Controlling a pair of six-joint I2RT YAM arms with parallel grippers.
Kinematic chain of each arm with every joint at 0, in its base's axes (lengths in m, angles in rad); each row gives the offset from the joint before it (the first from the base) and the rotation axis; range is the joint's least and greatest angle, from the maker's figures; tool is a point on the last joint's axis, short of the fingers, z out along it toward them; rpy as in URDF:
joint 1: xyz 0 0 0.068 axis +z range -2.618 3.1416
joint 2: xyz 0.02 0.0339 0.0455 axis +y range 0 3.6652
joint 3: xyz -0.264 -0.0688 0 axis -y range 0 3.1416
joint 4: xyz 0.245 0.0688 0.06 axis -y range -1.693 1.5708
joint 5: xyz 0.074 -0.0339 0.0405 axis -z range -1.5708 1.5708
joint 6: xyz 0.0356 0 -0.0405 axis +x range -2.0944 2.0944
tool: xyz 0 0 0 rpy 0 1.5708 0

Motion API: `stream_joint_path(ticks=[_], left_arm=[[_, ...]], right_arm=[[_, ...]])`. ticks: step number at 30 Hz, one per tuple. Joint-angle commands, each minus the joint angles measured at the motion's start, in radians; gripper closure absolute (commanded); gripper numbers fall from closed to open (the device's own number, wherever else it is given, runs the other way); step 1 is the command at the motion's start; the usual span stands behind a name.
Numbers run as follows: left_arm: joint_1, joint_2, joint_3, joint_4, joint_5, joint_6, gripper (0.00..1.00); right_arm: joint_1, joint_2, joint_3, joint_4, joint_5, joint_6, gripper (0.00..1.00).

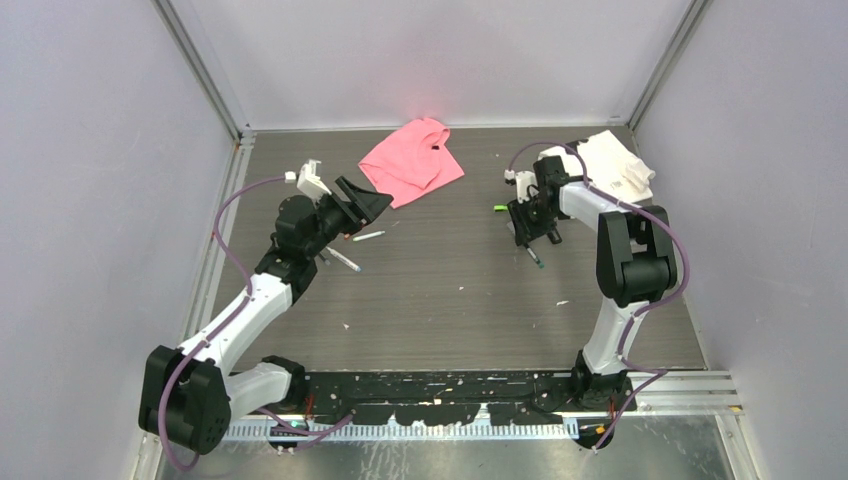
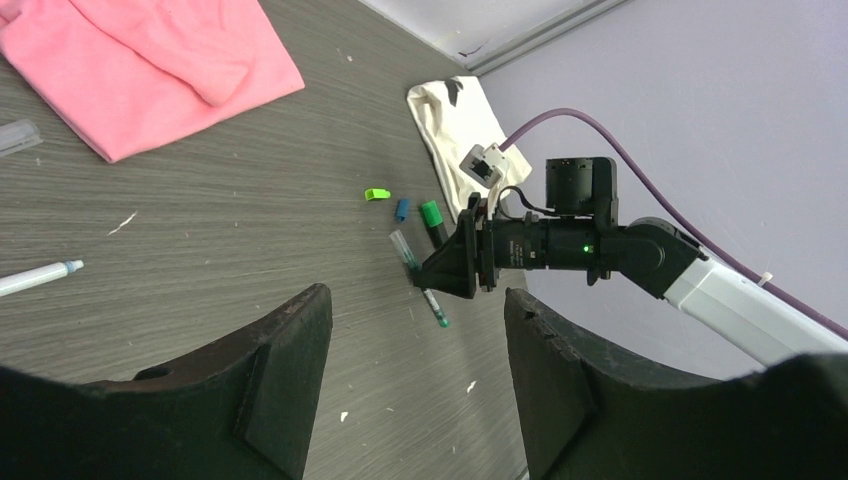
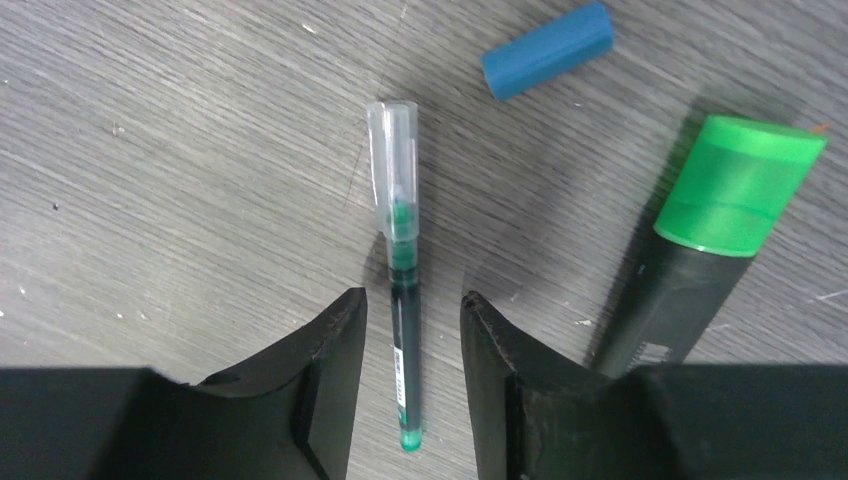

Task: Insert the pens into the pen caps
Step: Place the pen at the center of the board.

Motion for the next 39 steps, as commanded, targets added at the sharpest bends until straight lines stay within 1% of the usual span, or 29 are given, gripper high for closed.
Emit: stream_joint_path(ticks=[1,3,5,7,9,12,13,15,17,20,24,26,29,31,35,36,39], left_arm=[[0.007,-0.024,0.000,0.041,0.007,0.018,0.35],[0.008,-0.026,0.007,0.029,0.015,0.042,0.35],[0.011,-0.025,0.024,-0.006,0.031,0.078,0.35],[0.017,-0.017,0.052,-0.060,0.064,0.153,0.35],[0.022,0.000,0.095,-0.152,0.094,0.251,0.33],[0.023,0.043,0.169,-0.322,0.107,0.429,0.32],[0.023,0.062,0.195,-0.379,0.099,0.485,0.30],[0.024,0.112,0.253,-0.483,0.066,0.587,0.28],[0.025,0.176,0.313,-0.571,0.028,0.684,0.27],[0.026,0.315,0.422,-0.686,-0.029,0.817,0.27],[0.026,0.513,0.600,-0.822,-0.091,0.984,0.30],[0.026,0.608,0.691,-0.879,-0.118,1.051,0.30],[0.026,0.745,0.841,-0.966,-0.151,1.091,0.31],[0.026,0.820,0.926,-0.994,-0.157,1.111,0.37],[0.026,0.979,1.108,-1.087,-0.156,1.150,0.59],[0.026,1.028,1.155,-1.116,-0.158,1.156,0.61],[0.026,1.110,1.264,-1.177,-0.177,1.172,0.63]], right_arm=[[-0.045,-0.054,0.079,-0.073,-0.085,-0.012,0.52],[-0.074,-0.082,0.119,-0.111,-0.139,-0.015,0.49],[-0.110,-0.105,0.161,-0.163,-0.234,-0.031,0.47],[-0.151,-0.129,0.187,-0.189,-0.338,-0.024,0.45],[-0.173,-0.147,0.199,-0.205,-0.443,-0.011,0.43],[-0.179,-0.173,0.169,-0.155,-0.567,0.061,0.41],[-0.179,-0.178,0.154,-0.116,-0.603,0.114,0.41],[-0.179,-0.188,0.121,-0.075,-0.673,0.151,0.41],[-0.179,-0.194,0.104,-0.083,-0.699,0.137,0.41],[-0.179,-0.195,0.094,-0.075,-0.708,0.143,0.41],[-0.179,-0.188,0.080,-0.050,-0.741,0.165,0.41],[-0.179,-0.185,0.075,-0.040,-0.748,0.171,0.41],[-0.179,-0.186,0.068,-0.037,-0.748,0.173,0.41],[-0.179,-0.184,0.065,-0.036,-0.748,0.171,0.41],[-0.179,-0.174,0.061,-0.034,-0.749,0.173,0.41],[-0.179,-0.173,0.060,-0.033,-0.749,0.173,0.41],[-0.179,-0.166,0.061,-0.035,-0.749,0.173,0.41]])
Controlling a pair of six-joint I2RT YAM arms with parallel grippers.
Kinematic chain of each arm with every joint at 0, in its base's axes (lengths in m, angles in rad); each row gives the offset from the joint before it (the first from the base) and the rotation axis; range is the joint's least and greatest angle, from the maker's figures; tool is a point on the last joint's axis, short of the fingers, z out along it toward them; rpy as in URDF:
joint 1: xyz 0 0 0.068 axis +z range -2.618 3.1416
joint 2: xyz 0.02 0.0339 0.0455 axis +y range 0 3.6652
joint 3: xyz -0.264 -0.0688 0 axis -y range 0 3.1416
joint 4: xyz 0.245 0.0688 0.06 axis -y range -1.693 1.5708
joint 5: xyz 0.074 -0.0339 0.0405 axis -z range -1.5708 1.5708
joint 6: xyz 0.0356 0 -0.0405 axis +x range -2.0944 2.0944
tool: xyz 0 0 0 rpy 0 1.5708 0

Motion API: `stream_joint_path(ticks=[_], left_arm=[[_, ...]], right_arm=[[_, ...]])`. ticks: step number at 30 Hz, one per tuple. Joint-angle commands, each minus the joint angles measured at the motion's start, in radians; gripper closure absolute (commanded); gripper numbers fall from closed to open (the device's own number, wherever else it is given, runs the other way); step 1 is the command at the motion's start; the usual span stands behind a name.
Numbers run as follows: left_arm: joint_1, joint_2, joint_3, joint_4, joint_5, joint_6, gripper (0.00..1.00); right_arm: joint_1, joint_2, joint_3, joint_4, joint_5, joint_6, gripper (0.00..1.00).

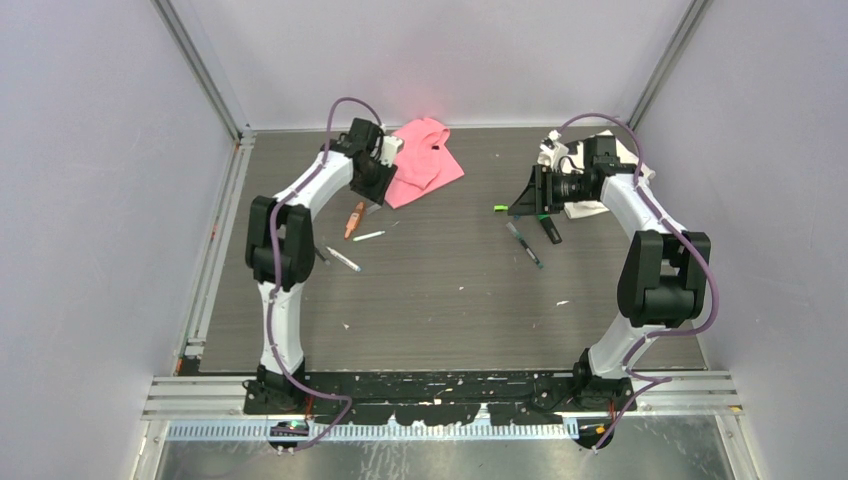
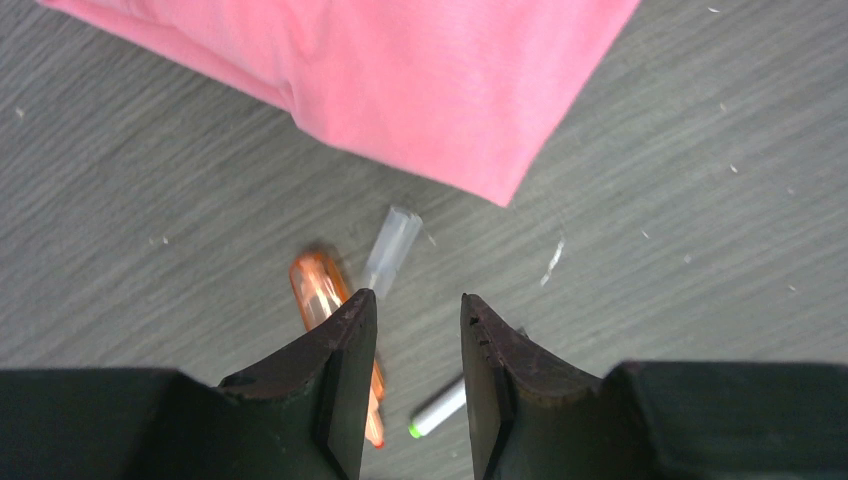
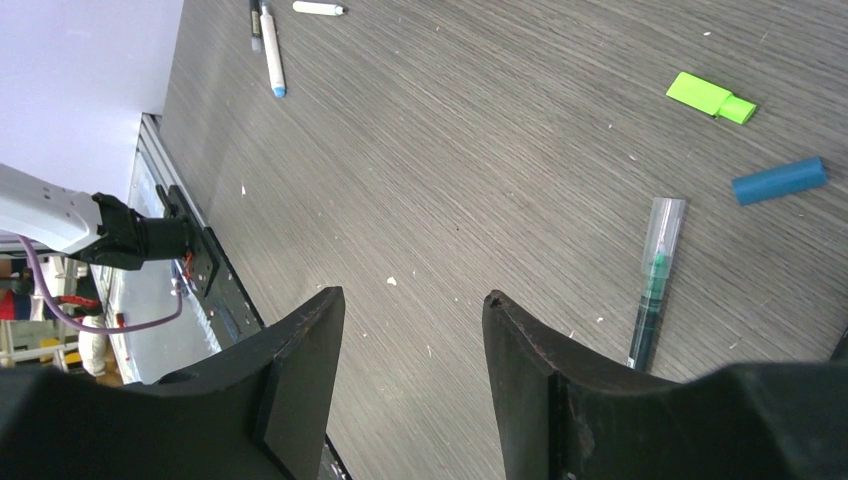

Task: Insert the pens into the pen caps
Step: Place the pen at the center of the board, then pick up the pen cap from the center of the board.

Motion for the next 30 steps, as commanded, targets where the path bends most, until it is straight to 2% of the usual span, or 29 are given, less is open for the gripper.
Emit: stream_joint_path(ticks=[1,8,22,24,26,30], left_arm=[[0.006,0.094,0.158,-0.147,-0.032,0.070,0.63],[0.007,0.159,0.235,-0.183,-0.033,0.114,0.63],[0.015,0.259,0.276,-0.247,0.014,0.126,0.65],[0.017,0.265,0.277,-0.251,0.012,0.118,0.69],[0.017,0.269,0.275,-0.248,0.008,0.100,0.80],[0.016,0.251,0.258,-0.214,0.030,0.033,0.93]], right_arm=[[0.000,0.003,0.004,0.026,-0.025,0.006,0.41],[0.000,0.025,0.016,0.016,-0.020,0.001,0.41],[0.000,0.064,0.042,0.008,-0.032,0.006,0.41],[0.000,0.062,0.040,0.009,-0.033,0.005,0.41],[0.000,0.059,0.040,0.009,-0.032,0.003,0.41],[0.000,0.055,0.038,0.007,-0.034,0.001,0.41]])
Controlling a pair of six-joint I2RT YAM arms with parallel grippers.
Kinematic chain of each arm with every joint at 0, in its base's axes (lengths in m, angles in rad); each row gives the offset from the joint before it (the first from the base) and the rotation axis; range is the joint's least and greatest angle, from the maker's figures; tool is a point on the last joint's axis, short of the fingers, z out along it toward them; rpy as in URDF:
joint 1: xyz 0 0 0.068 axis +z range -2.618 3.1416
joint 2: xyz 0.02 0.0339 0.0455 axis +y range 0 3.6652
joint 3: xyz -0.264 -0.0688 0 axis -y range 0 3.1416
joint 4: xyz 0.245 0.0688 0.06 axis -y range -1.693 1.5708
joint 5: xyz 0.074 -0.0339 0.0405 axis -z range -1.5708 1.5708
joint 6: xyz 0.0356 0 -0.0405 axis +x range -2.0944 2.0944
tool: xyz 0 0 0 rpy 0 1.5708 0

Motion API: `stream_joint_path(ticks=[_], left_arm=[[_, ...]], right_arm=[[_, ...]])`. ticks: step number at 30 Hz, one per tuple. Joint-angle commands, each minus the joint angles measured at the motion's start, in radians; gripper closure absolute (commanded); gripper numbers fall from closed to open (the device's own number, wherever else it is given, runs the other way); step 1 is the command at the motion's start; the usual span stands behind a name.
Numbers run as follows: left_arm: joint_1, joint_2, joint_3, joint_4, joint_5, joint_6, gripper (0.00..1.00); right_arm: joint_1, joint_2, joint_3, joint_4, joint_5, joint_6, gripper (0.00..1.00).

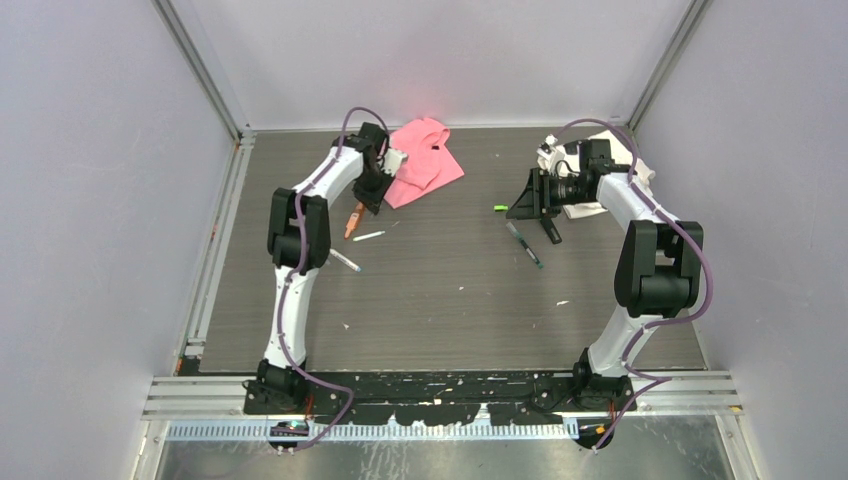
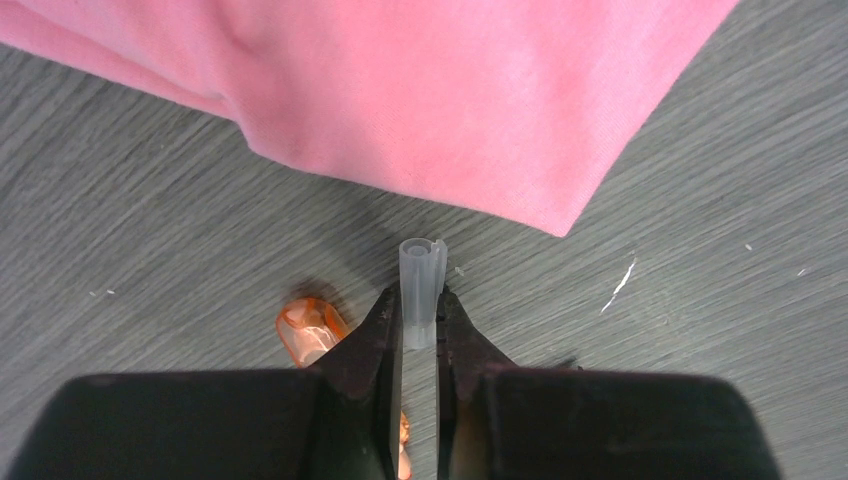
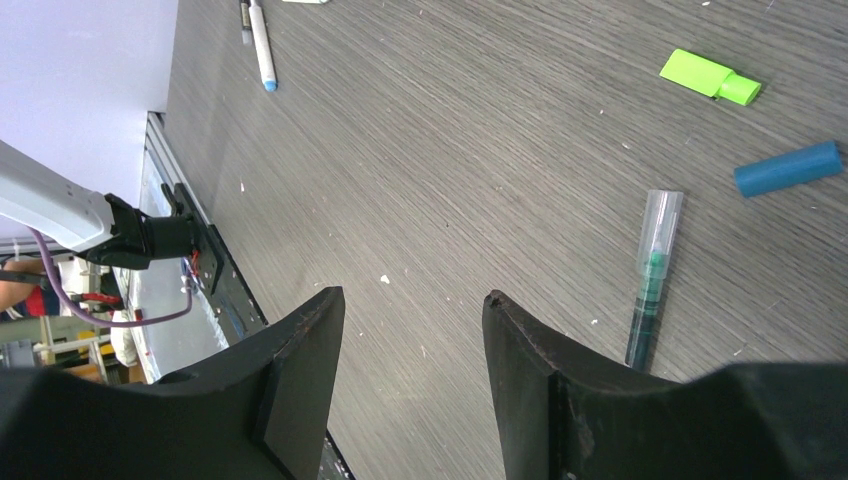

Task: Insert the pens into the pen caps
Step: Pick up the pen cap from the center of the board.

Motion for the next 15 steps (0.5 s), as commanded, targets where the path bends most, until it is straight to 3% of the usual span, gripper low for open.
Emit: stream_joint_path(ticks=[1,9,15], left_arm=[[0.004,-0.016,-0.009,0.022,0.045,-0.077,0.96],[0.004,-0.273,-0.201,0.256,0.157,-0.240,0.99],[0.005,-0.505,-0.457,0.413,0.232,-0.417,1.00]], right_arm=[[0.000,-0.014,0.032,0.003,-0.025,-0.004,0.41],[0.000,-0.035,0.019,0.005,-0.030,-0.010,0.41],[0.000,-0.053,0.000,0.013,-0.043,-0.010,0.41]])
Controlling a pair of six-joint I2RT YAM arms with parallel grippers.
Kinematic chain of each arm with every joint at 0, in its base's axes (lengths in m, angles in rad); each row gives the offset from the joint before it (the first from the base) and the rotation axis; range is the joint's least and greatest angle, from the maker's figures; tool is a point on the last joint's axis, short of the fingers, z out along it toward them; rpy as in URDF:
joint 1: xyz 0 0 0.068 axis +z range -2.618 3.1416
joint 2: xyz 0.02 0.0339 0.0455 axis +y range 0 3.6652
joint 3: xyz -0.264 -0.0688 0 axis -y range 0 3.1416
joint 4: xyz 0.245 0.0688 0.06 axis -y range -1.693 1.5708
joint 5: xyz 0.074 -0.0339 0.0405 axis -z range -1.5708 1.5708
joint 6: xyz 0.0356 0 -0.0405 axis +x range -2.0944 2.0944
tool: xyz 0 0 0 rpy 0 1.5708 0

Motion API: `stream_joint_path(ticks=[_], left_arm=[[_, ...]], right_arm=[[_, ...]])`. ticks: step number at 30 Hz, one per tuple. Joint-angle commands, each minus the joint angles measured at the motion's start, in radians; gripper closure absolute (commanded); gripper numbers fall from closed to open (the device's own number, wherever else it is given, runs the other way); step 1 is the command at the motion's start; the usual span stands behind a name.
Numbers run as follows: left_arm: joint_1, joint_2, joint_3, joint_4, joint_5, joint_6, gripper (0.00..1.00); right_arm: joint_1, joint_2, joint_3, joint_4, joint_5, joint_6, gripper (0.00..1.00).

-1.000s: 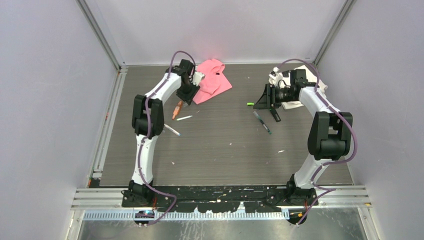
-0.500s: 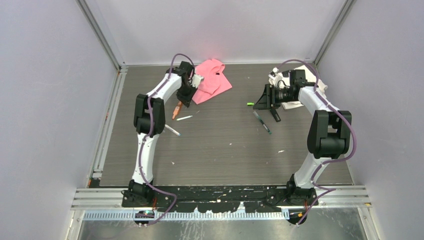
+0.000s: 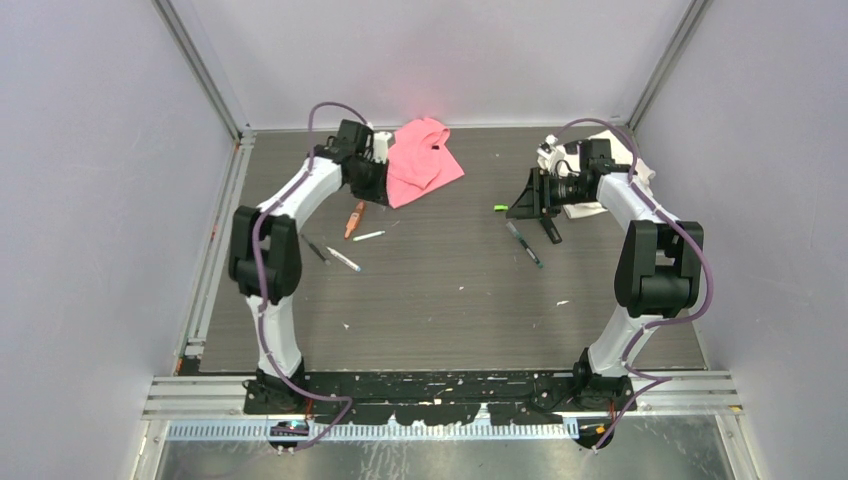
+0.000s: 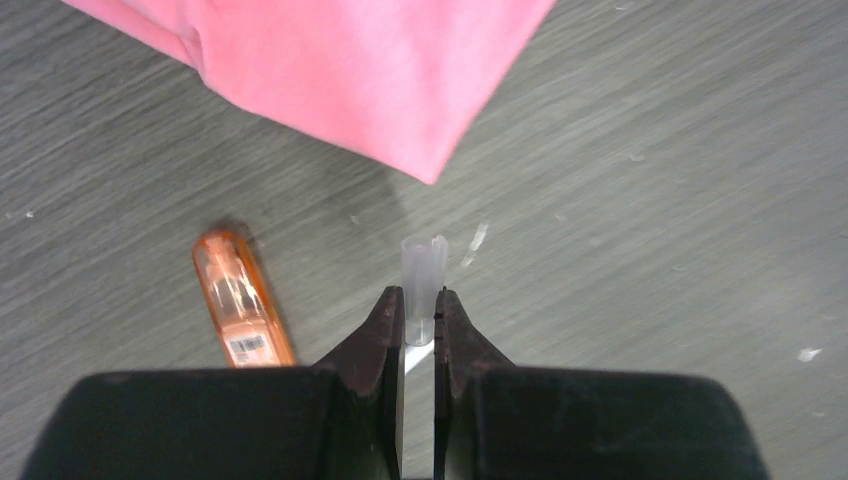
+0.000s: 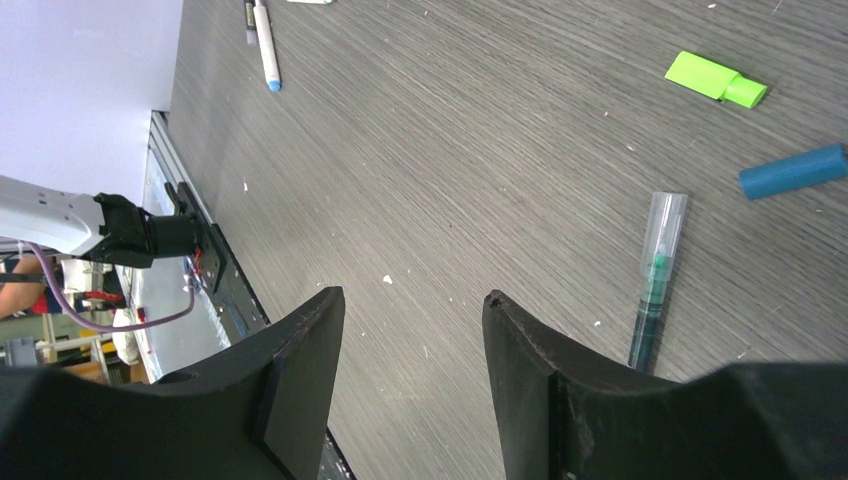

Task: Insert the pens into the pen caps
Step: Pick up the pen cap from the center of the board, then place the pen cap at the center of the board.

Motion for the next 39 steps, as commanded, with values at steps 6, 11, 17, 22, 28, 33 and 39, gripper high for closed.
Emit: stream_joint_path(ticks=[6,11,17,22,28,33,39], left_arm=[[0.005,-0.450,-0.493,0.309,0.039,-0.381,0.99],[-0.010,-0.583,-0.687,0.332,0.037,-0.607,0.99],[-0.152,-0.567,-0.781,0.346,-0.146,-0.800,0.99],[-0.207,-0.443,-0.699,0.221,-0.281,-0.943,0.98],[-0.245,-0.326,-0.607,0.079,-0.404,-1.041,0.89],[-0.245,-0.246,-0.541,0.039,-0.401,-1.053,0.79],[-0.244,-0.249,-0.501,-0.008,-0.414,-1.050,0.49]], right_arm=[[0.003,-0.058,-0.016,0.037,-0.052,0.012,0.41],[0.038,-0.053,-0.015,0.037,-0.038,0.011,0.41],[0.104,-0.045,-0.013,0.038,-0.031,0.007,0.41],[0.115,-0.051,-0.022,0.043,-0.030,0.009,0.41],[0.115,-0.068,-0.036,0.052,-0.028,0.012,0.41],[0.115,-0.080,-0.038,0.051,-0.023,0.010,0.41],[0.115,-0.080,-0.035,0.046,-0.021,0.004,0.41]])
